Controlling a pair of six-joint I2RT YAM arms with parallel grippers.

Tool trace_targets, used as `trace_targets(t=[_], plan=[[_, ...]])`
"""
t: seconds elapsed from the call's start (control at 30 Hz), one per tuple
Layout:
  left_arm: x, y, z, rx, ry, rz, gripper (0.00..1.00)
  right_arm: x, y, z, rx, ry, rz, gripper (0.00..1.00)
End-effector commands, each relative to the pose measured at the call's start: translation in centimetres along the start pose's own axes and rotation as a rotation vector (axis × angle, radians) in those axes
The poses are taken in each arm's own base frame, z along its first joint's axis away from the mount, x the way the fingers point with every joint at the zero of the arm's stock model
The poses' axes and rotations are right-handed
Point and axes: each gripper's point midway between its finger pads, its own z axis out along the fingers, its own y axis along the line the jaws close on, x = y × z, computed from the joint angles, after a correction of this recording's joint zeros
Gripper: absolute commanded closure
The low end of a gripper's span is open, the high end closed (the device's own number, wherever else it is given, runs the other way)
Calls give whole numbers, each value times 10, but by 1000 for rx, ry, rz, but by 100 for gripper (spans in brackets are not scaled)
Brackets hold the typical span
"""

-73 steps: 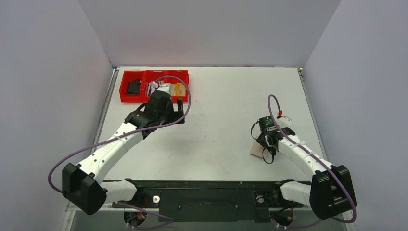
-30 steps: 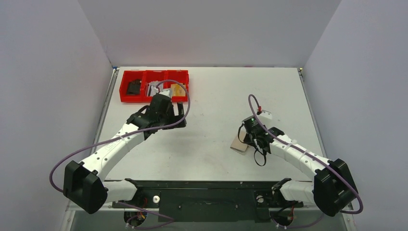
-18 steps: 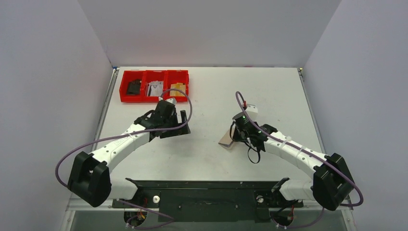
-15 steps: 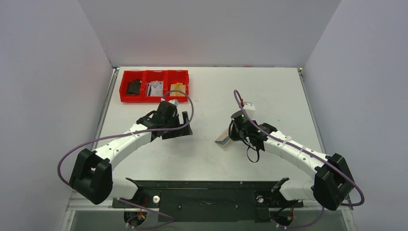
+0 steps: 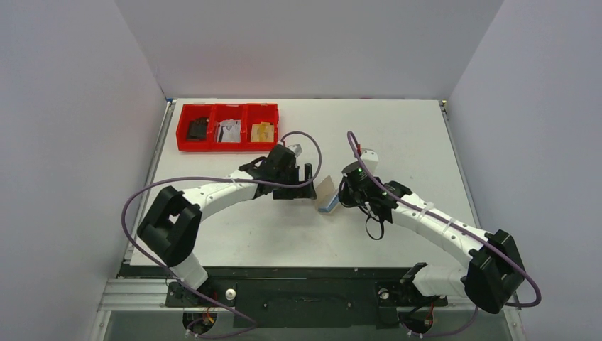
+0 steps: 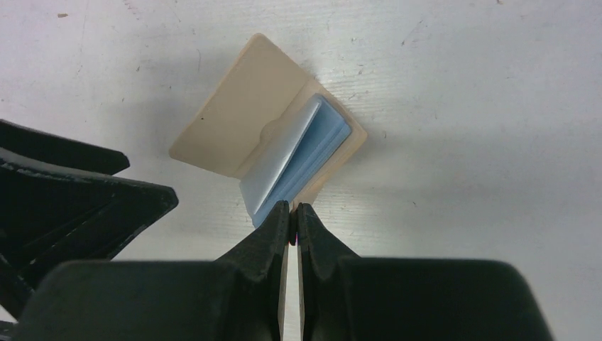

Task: Take the credit cards out of the card holder
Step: Open the card holder at the center of the board.

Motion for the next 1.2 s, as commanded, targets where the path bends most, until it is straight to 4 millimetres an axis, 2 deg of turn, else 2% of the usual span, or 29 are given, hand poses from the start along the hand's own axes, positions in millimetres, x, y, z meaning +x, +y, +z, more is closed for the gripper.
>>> trace_targets(t=[0.0, 0.17, 0.23, 0.4, 0.63, 0.7, 0.87, 1.0, 1.13, 1.17], plan=[[-31, -36, 10, 105, -72, 35, 16, -10, -13, -10, 42, -54, 12, 100], [-31, -46, 25, 143, -54, 46, 19, -3, -23, -9, 62, -49, 17, 100], [-26, -45, 37, 144, -24, 44, 22, -4, -26, -9, 70, -54, 24, 100], [-17, -43, 47, 126, 6, 44, 32, -11, -29, -14, 65, -76, 42, 100], [-2, -38, 60, 136, 37, 5, 71, -27, -22, -21, 40, -101, 39, 100], [0, -40, 60, 149, 39, -14, 82, -29, -20, -20, 37, -98, 35, 100], [13, -36, 52, 151, 37, -62, 100, -41, -3, -23, -14, -107, 40, 100], [28, -27, 40, 132, 24, -93, 100, -51, 12, -25, -49, -113, 37, 100], [34, -21, 18, 120, -21, -116, 100, -49, 20, -22, -66, -92, 23, 100], [39, -12, 17, 96, -24, -124, 100, -47, 20, -20, -64, -85, 19, 100]])
